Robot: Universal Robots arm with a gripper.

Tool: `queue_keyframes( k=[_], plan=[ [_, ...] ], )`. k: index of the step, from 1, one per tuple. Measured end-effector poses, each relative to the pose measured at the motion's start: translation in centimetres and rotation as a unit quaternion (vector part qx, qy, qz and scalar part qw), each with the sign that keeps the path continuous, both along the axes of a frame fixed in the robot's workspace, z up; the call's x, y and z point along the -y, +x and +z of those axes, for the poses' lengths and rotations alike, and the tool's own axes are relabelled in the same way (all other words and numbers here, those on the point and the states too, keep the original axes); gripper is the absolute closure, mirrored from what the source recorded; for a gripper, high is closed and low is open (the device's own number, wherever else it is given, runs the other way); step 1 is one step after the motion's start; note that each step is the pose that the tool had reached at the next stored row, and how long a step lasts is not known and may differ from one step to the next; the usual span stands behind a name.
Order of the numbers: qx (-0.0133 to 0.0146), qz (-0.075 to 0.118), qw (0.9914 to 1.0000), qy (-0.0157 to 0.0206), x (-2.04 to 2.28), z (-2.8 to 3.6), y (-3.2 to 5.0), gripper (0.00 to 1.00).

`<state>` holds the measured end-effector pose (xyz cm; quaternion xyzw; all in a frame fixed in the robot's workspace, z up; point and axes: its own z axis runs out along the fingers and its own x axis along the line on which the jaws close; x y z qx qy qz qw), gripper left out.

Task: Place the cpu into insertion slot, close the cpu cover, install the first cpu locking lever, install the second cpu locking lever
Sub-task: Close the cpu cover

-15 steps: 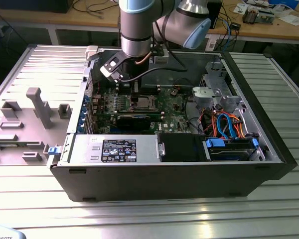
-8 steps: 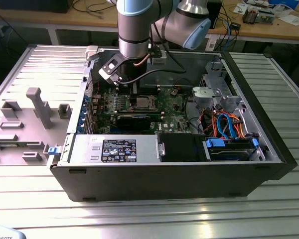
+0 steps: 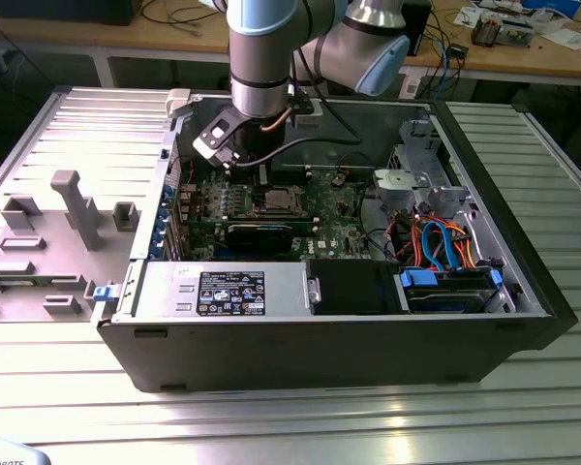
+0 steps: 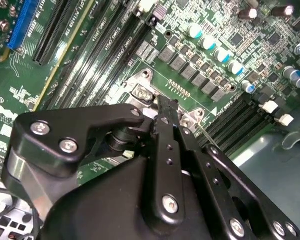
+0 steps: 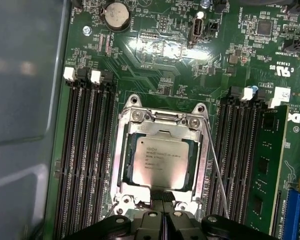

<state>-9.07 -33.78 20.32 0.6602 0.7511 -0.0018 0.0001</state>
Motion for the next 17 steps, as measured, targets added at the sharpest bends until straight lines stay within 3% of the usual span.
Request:
queue_keyframes(
  k=[2,6,9,14,17],
  plan=[
    [0.0001,0.000,1.00000,0.0001,-0.01,0.14,0.00,0.89],
    [0.0001,0.000,1.00000,0.0002,-0.01,1.17,0.00,0.89],
    [0.0000,0.000,1.00000,0.0000,0.00,1.26,0.07,0.89],
    [-0.0011,0.000,1.00000,0.0000,0.00,1.26,2.59,0.89],
    [-0.0016,0.000,1.00000,0.0000,0.00,1.26,3.42,0.89]
  ],
)
